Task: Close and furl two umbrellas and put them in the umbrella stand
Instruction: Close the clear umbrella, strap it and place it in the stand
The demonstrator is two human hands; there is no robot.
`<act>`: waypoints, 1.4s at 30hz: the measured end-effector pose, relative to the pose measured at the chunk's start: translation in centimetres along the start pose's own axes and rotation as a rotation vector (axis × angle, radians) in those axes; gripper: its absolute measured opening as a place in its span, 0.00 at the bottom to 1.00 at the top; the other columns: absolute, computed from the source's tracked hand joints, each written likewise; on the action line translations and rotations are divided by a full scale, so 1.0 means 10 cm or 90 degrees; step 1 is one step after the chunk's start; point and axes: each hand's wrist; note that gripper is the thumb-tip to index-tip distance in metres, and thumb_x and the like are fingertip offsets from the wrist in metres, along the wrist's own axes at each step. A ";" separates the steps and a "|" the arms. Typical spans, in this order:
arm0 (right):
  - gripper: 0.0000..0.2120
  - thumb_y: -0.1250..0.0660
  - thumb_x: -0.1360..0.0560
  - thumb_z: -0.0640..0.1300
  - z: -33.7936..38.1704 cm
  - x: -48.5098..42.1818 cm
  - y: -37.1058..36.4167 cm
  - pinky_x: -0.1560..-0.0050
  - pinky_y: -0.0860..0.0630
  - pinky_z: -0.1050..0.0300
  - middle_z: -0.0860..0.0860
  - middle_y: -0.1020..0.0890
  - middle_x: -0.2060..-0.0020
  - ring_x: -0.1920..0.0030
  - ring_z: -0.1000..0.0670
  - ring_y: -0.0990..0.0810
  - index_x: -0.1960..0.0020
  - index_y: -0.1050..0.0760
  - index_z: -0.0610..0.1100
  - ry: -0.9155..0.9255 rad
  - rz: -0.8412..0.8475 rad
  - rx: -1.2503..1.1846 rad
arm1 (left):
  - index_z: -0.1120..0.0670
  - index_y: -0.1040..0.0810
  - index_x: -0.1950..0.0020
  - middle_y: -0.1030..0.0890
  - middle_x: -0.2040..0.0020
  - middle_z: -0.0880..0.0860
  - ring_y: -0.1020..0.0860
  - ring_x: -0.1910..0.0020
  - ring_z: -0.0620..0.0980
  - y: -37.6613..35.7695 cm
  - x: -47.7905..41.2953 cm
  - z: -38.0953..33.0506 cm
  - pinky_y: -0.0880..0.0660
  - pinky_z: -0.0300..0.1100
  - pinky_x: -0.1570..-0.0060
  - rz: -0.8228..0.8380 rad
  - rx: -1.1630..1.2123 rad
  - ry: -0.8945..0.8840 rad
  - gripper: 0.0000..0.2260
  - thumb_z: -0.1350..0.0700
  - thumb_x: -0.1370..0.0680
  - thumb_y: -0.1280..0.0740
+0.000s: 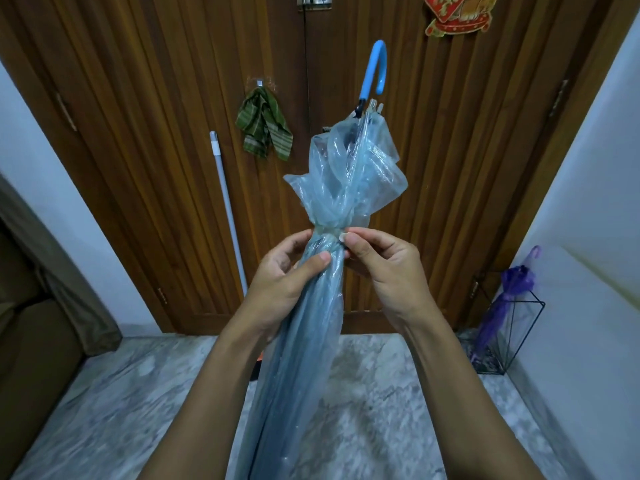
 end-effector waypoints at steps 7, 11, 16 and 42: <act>0.05 0.29 0.27 0.37 0.02 -0.01 0.02 0.58 0.18 0.62 0.46 0.13 0.60 0.60 0.53 0.16 0.52 0.17 0.40 -0.073 0.012 -0.085 | 0.54 0.25 0.34 0.15 0.51 0.48 0.16 0.58 0.43 -0.03 0.00 0.02 0.22 0.34 0.62 -0.044 -0.078 -0.025 0.18 0.59 0.23 0.31; 0.07 0.30 0.28 0.38 0.00 -0.03 0.04 0.57 0.17 0.60 0.45 0.14 0.60 0.61 0.53 0.17 0.51 0.18 0.38 -0.115 0.033 -0.137 | 0.55 0.24 0.34 0.17 0.48 0.45 0.17 0.54 0.37 -0.02 0.02 -0.02 0.24 0.29 0.60 -0.038 -0.151 -0.063 0.17 0.58 0.23 0.31; 0.09 0.31 0.27 0.41 -0.01 -0.05 0.04 0.62 0.18 0.63 0.48 0.15 0.64 0.64 0.57 0.17 0.48 0.19 0.39 -0.156 0.052 -0.138 | 0.53 0.24 0.36 0.19 0.48 0.42 0.20 0.53 0.30 0.00 0.03 -0.06 0.26 0.24 0.60 -0.039 -0.194 -0.096 0.16 0.60 0.23 0.31; 0.18 0.29 0.27 0.42 -0.13 0.05 0.04 0.55 0.17 0.59 0.44 0.16 0.57 0.61 0.53 0.17 0.40 0.22 0.33 -0.112 0.012 -0.169 | 0.52 0.22 0.37 0.18 0.44 0.45 0.21 0.44 0.39 0.03 0.08 -0.07 0.25 0.31 0.46 -0.016 -0.294 -0.175 0.16 0.55 0.25 0.28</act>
Point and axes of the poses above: each hand's wrist, its own x-axis away from the middle knuckle, its own y-axis out of the back of the hand, z = x × y
